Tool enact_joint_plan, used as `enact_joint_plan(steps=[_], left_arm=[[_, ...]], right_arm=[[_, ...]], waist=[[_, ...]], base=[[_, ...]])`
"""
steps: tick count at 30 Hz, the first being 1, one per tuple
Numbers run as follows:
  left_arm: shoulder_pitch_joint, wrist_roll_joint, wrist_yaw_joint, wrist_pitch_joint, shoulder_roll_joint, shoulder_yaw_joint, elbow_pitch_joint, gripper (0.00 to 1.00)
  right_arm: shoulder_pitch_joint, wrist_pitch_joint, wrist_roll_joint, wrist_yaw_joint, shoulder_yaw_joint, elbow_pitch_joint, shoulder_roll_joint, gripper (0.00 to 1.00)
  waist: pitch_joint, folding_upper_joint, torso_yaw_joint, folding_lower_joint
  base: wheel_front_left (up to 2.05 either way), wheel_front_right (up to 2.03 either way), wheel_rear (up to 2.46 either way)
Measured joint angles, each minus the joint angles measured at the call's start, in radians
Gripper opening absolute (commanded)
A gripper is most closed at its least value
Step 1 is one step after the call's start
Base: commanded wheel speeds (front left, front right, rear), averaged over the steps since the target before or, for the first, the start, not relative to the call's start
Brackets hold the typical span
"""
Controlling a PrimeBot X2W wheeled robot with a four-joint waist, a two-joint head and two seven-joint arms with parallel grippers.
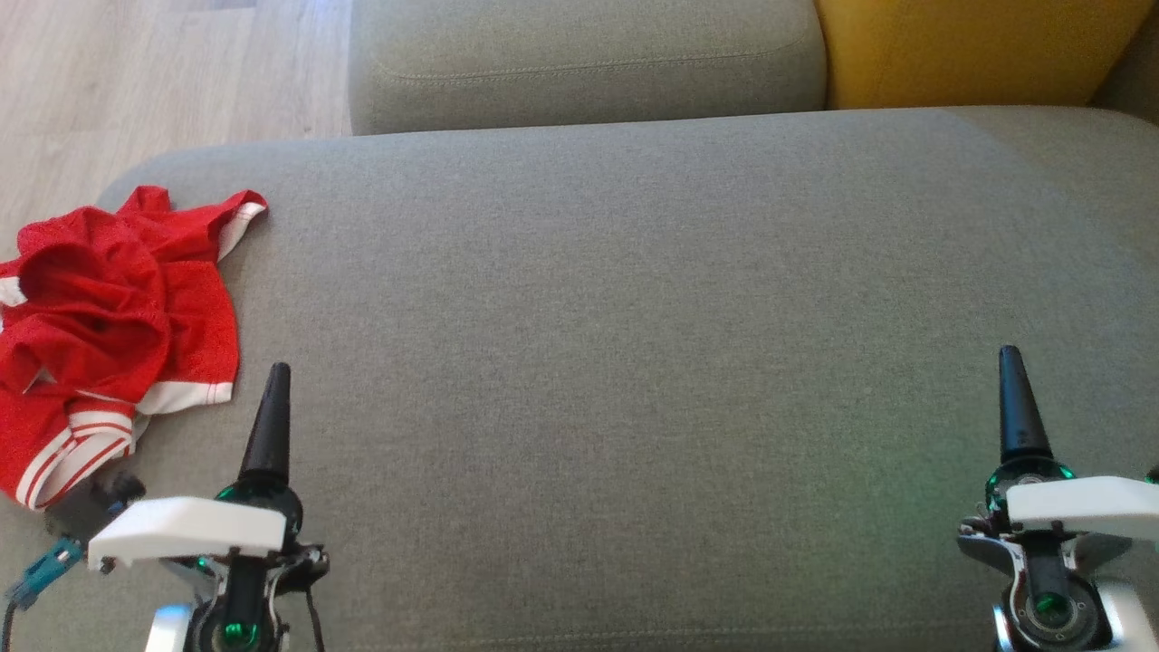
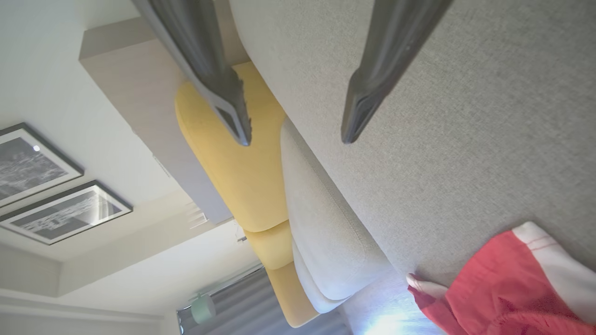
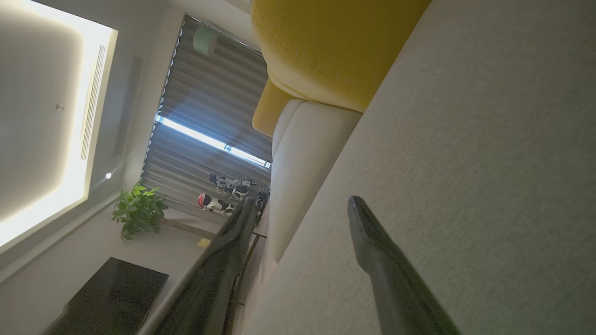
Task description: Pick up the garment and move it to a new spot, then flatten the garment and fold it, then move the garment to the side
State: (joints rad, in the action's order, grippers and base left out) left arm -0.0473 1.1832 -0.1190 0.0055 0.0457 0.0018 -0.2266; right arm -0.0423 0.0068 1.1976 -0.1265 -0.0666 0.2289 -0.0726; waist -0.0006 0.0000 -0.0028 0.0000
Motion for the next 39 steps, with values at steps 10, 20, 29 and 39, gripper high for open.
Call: enact_joint_plan(steps=[10,20,29,39], left_arm=[[0.000,-0.180,0.014,-0.029,0.022,-0.046,0.032,1.00],[-0.010,-0.319,0.041,-0.060,0.052,-0.092,0.052,1.00],[-0.017,-0.432,0.075,-0.086,0.081,-0.123,0.065,1.00],[-0.017,-0.549,0.102,-0.113,0.104,-0.153,0.064,1.00]], right_arm=[[0.000,-0.026,-0.163,0.000,0.030,-0.024,-0.005,1.00],[-0.001,-0.052,-0.303,0.000,0.067,-0.028,-0.021,1.00],[-0.009,-0.084,-0.437,0.000,0.095,-0.028,-0.033,1.00],[-0.009,-0.108,-0.562,0.000,0.118,-0.024,-0.035,1.00]], waist=[[-0.004,0.0000,-0.003,0.0000],[-0.006,0.0000,-0.004,0.0000],[-0.007,0.0000,-0.005,0.0000],[-0.011,0.0000,-0.004,0.0000]], base=[[0.00,0.00,0.00],[0.00,0.00,0.00],[0.00,0.00,0.00],[0.00,0.00,0.00]])
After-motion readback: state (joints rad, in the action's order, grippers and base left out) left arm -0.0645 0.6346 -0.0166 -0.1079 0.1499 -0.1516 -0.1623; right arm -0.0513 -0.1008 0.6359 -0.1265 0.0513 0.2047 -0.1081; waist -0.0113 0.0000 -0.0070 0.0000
